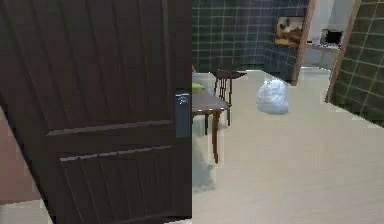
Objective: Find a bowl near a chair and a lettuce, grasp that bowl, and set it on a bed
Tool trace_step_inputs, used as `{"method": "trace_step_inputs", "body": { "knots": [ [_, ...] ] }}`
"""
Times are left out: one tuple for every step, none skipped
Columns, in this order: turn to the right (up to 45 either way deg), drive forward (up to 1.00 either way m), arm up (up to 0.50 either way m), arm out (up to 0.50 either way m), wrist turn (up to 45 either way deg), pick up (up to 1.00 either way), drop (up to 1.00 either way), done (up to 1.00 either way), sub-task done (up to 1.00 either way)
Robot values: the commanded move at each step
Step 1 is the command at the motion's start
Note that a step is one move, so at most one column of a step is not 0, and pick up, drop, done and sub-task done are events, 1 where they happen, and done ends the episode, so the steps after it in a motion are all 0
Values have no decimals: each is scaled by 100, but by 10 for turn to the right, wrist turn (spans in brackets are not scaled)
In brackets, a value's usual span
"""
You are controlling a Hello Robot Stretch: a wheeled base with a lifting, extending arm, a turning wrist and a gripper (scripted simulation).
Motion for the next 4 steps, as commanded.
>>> {"method": "trace_step_inputs", "body": {
  "knots": [
    [-420, 0, 0, 0, 0, 0, 0, 0, 0],
    [0, 85, 0, 0, 0, 0, 0, 0, 0],
    [-450, 0, 0, 0, 0, 0, 0, 0, 0],
    [-90, 0, 0, 0, 0, 0, 0, 0, 0]
  ]
}}
